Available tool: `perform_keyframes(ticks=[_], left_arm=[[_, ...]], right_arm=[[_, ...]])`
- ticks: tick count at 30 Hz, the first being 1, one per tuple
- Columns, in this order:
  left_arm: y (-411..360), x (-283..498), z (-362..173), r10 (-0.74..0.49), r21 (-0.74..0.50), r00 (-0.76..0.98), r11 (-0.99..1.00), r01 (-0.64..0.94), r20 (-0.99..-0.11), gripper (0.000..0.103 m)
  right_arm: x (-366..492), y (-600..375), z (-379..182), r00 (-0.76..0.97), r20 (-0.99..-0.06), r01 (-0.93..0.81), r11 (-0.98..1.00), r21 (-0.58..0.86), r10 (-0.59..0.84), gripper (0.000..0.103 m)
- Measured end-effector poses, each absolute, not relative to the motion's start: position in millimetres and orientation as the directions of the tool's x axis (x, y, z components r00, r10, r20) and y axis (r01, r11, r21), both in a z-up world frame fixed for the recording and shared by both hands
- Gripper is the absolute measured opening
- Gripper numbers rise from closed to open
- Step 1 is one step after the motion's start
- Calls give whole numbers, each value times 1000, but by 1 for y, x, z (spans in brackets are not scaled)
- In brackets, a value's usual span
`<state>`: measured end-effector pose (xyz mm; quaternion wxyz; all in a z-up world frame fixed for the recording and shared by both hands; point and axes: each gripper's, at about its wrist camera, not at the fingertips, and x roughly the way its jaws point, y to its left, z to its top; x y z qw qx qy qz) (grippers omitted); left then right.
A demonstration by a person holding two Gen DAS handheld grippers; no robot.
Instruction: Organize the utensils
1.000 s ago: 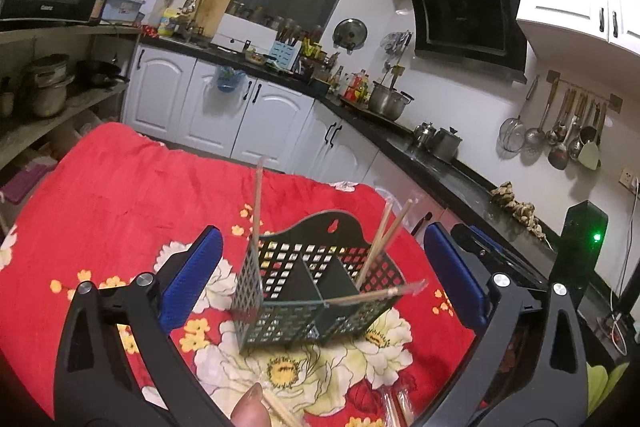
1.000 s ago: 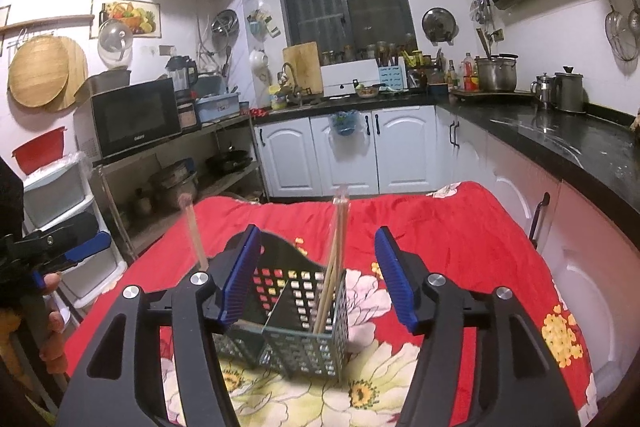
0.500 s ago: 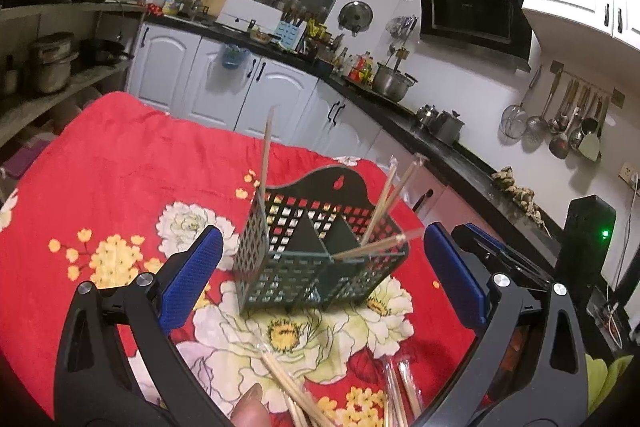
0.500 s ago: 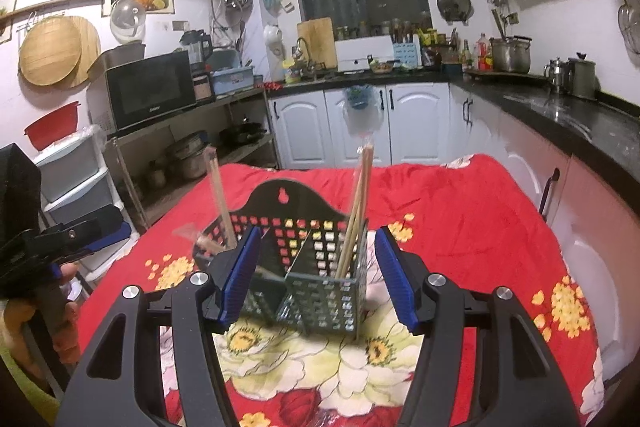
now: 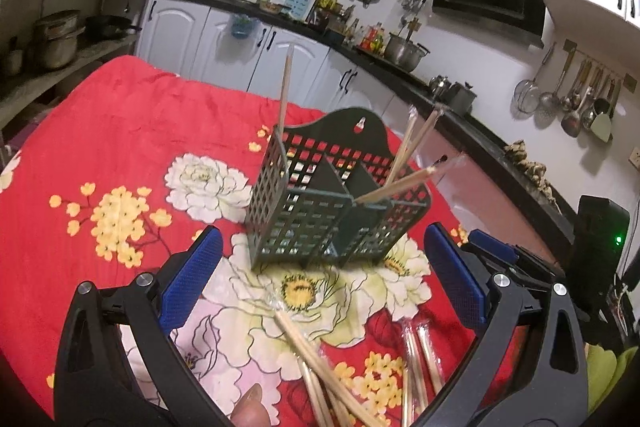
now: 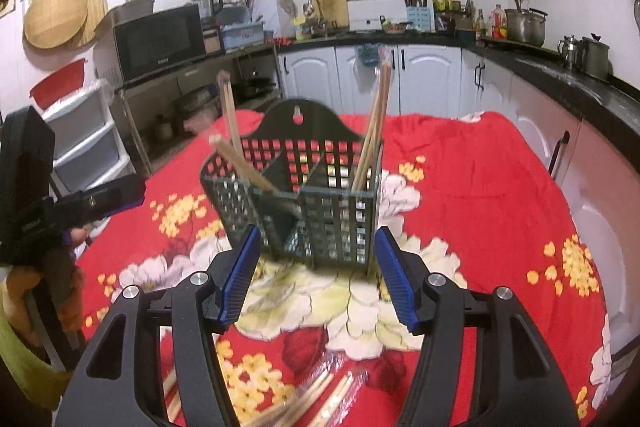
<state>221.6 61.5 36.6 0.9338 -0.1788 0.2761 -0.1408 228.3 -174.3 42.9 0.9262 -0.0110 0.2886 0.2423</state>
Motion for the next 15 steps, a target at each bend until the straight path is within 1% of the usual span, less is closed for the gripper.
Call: perform_keyframes(ticks=[7,15], left_arm=[[55,222,17,-350,-392,774,909,143,-528,93],[39,220,0,-347,-348,727,924,157,-593,93]], right_arm=[[222,-178,23,680,-594,-454,883,120,431,57],[215,-183,4,646,-641,-447,886,122,414,57]])
